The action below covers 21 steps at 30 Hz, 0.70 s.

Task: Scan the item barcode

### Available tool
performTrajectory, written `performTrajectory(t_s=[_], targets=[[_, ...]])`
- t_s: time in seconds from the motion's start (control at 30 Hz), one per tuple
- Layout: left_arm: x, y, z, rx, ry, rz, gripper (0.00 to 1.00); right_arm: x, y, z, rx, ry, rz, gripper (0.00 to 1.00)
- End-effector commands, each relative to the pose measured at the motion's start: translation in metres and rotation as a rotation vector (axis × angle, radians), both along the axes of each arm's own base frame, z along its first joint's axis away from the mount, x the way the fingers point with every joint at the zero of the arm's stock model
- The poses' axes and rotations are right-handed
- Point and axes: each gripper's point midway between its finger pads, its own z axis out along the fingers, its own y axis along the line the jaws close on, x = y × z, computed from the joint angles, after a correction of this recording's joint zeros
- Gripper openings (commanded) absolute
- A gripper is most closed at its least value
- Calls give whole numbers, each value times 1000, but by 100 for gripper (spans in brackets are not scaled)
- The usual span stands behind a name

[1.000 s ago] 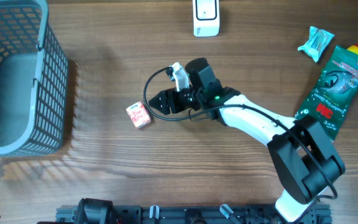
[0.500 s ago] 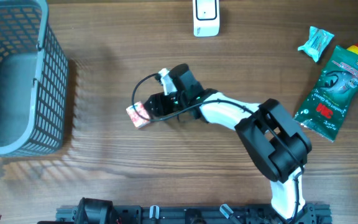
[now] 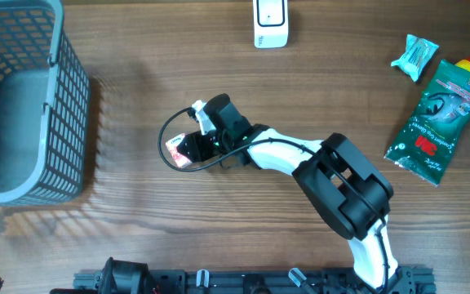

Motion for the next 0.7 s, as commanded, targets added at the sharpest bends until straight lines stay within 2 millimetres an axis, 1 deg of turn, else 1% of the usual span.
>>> performTrajectory(t_s=[0.0,0.03,0.07,0.13,0.17,0.23,0.33,0.4,0.47,0.5,0.57,0.6,0.67], targets=[[2,-2,-2,18,1,6,100,-12,-3,-43,-62,110,-19,44],[2,-2,-2,17,0,6,100,-16,-2,-49,-70,133,-26,42],[1,-2,-2,17,-4,6,100,-19,-2,-54,-79,154,-34,35],[-1,-2,1,15,-16,6,100,-24,-4,-60,-91,203,-63,9],[-2,-1,2,14,-21,7,100,-25,-5,-62,-96,219,-71,5],[-2,-1,2,14,-24,7,100,-30,-3,-60,-79,251,-62,4],[-3,-1,3,14,-26,7,100,-38,7,-45,6,300,11,4],[-3,-1,3,14,-26,7,100,-44,11,-24,106,376,79,4],[-3,-1,3,14,-26,7,100,-51,12,7,238,467,177,4],[-2,-1,2,14,-25,7,100,-54,9,27,329,504,256,4],[-2,-1,2,14,-23,7,100,-58,-6,68,498,563,421,5],[-1,-2,1,15,-18,6,100,-58,-20,87,569,594,502,5],[2,-2,-3,18,2,5,100,-54,-37,102,622,620,566,4]])
